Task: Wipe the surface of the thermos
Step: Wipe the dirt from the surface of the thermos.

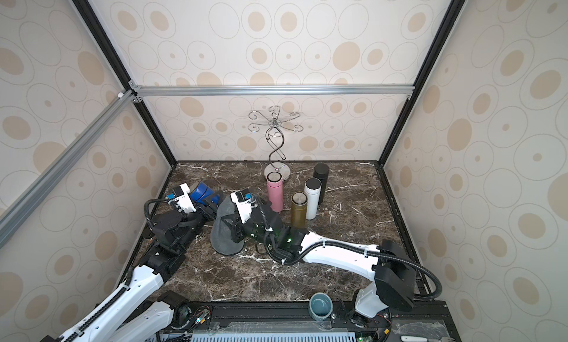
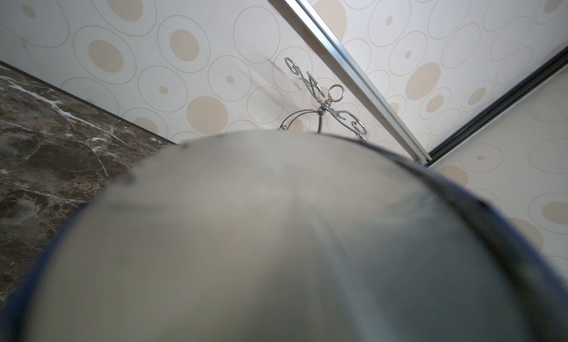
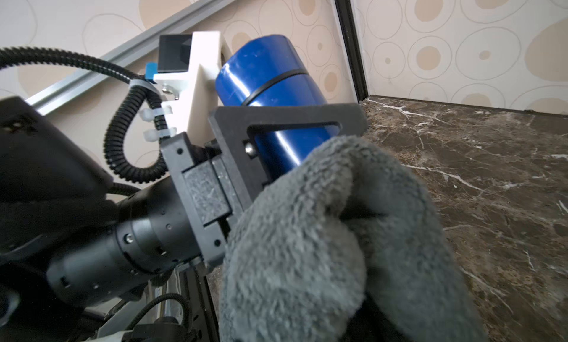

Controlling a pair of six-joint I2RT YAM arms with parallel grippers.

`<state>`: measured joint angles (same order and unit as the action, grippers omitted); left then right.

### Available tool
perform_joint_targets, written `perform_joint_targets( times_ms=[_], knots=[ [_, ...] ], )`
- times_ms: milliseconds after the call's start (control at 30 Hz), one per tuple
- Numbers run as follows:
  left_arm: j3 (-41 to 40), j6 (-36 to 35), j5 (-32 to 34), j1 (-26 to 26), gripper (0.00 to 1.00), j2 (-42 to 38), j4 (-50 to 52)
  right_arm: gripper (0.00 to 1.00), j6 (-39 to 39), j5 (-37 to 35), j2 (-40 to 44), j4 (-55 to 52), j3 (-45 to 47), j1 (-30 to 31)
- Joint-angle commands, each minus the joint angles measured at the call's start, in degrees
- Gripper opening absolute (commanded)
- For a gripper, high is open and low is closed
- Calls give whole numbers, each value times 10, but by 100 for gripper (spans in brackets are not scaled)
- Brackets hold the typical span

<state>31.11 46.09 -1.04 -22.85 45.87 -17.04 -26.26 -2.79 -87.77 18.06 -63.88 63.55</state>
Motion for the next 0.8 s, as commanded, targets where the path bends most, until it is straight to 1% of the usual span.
perform_joint_targets(
  times_ms=[0, 133, 300, 367, 433, 533, 633, 667, 767],
  knots=[
    [8, 26, -39, -9, 0, -36, -43, 0, -24, -72, -25, -14, 6, 3],
    [12, 6, -19, -10, 0, -57, -27, 0, -47, -104, -9, -37, 50, 4],
    [16, -21, 11, -9, 0, -53, -8, 0, -73, -131, 35, -70, 108, 8],
    [8, -22, 19, -9, 0, -44, -12, 0, -71, -121, 54, -82, 117, 11],
    [5, -24, 31, -10, 0, -35, -18, 0, -59, -84, 65, -63, 122, 20],
    [-5, -24, 49, -10, 0, -17, -29, 0, -12, -46, 56, -30, 100, 51],
    [-9, -20, 65, -10, 0, 2, -32, 0, 4, -1, 9, -21, 48, 61],
    [-7, -17, 69, -11, 0, 9, -28, 0, 5, 5, -11, -14, 33, 60],
    [-3, 2, 75, -12, 0, 15, -16, 0, 8, -18, -63, -28, -18, 63]
  ],
)
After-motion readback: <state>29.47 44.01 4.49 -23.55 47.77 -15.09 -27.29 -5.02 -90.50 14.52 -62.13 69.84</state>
